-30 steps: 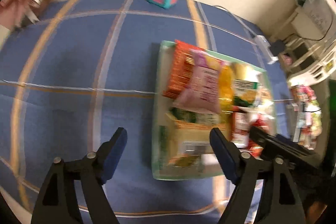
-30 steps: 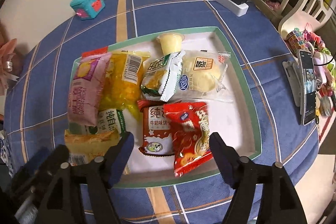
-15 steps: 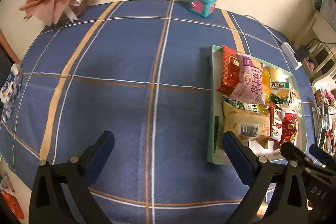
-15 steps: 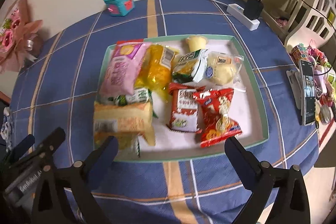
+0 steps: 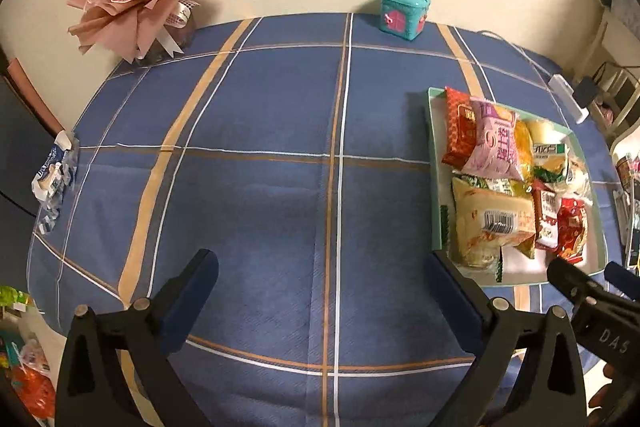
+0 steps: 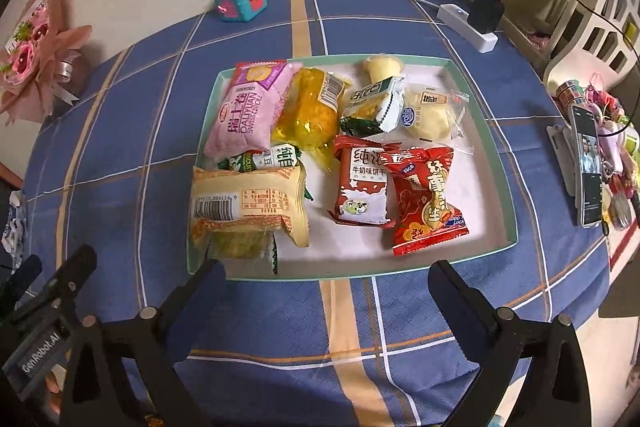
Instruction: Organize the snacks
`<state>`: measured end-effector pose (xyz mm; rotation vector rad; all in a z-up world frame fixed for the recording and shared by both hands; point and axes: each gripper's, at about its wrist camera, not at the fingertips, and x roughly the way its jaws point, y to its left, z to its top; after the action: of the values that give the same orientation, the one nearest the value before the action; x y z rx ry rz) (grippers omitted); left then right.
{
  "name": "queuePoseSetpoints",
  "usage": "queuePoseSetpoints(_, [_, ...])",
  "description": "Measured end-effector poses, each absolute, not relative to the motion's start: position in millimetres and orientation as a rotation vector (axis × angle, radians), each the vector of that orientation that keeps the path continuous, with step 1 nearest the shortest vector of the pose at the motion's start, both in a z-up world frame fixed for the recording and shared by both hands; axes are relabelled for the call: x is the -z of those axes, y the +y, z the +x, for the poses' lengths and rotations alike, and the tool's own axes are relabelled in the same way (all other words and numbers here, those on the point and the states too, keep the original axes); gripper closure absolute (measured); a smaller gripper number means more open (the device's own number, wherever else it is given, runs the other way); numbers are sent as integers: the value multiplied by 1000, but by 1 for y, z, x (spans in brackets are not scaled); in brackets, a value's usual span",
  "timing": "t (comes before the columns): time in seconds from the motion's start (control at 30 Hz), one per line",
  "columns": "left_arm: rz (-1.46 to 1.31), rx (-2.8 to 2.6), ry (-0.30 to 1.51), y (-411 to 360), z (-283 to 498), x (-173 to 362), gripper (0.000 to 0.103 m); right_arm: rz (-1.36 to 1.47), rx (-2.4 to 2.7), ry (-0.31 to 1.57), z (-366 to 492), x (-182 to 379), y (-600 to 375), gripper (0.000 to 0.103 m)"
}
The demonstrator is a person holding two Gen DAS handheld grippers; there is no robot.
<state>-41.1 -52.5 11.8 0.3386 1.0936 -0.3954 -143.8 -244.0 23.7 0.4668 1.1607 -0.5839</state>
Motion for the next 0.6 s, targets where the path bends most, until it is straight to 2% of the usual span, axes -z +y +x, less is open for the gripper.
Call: queuePoseSetpoints(0.6, [326,367,1132,-49,-37,-10,1,472,585,1148,-142,-27,-248,0])
